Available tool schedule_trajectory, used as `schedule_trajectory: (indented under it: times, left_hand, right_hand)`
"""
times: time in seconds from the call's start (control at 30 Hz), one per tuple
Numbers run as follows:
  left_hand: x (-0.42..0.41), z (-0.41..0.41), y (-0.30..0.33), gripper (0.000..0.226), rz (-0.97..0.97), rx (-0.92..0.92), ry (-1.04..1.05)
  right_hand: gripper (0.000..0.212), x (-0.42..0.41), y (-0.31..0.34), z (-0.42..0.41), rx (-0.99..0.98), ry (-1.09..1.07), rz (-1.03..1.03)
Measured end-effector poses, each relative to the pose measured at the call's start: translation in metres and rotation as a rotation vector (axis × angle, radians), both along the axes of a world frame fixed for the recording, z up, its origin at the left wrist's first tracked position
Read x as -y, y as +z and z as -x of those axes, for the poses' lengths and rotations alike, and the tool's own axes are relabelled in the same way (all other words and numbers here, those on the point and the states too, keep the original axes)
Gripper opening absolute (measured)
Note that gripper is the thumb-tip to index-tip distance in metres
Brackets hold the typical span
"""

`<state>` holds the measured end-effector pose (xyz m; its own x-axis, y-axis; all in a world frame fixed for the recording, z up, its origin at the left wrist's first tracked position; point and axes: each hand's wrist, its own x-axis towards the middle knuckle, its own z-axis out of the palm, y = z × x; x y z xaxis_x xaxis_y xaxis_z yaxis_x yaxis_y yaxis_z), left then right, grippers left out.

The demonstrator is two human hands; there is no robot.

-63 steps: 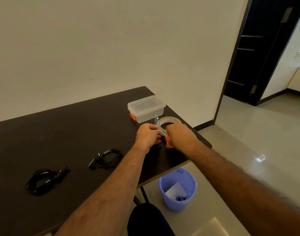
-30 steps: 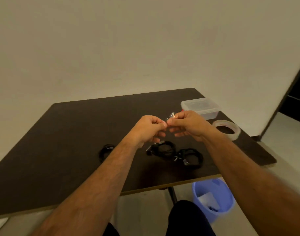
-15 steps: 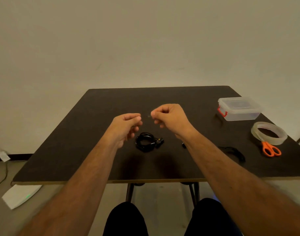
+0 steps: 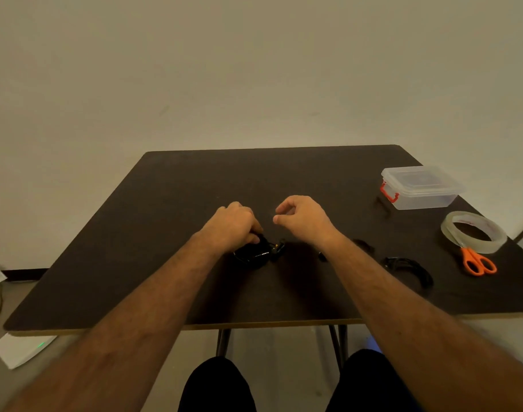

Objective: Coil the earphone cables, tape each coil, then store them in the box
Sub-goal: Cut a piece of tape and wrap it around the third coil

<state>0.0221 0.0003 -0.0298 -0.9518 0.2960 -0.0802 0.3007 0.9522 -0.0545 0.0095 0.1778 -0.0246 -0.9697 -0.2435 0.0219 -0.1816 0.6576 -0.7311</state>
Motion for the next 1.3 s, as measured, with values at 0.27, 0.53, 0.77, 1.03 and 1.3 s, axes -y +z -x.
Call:
schedule_trajectory:
  times: [0.27,0.53,0.77,1.03,1.3]
  left_hand:
    - [0.008,-0.003,-0.011,0.027,-0.031,-0.051,-0.130]
    - [0.005,-0.007,-0.014,0.024,-0.092,-0.036,-0.114]
    - [0.006,-0.015,-0.015,0.025,-0.124,-0.037,-0.073]
    - [0.007,-0.022,-0.012,0.018,-0.276,0.021,0.050]
    - [0.010,-0.026,-0.001,0.015,-0.716,0.248,0.161]
  right_hand:
    - [0.030,0.009,-0.003,-0.001,0.012,0.070,-0.082]
    - [0.055,0.021,-0.010,-0.006,0.077,0.179,-0.220]
    - [0.053,0.033,-0.012,-0.014,-0.057,0.182,-0.349]
    - [0.044,0.036,-0.017,-0.018,-0.114,0.163,-0.271]
    - [0.044,0.026,0.001,-0.015,-0.122,0.221,-0.224]
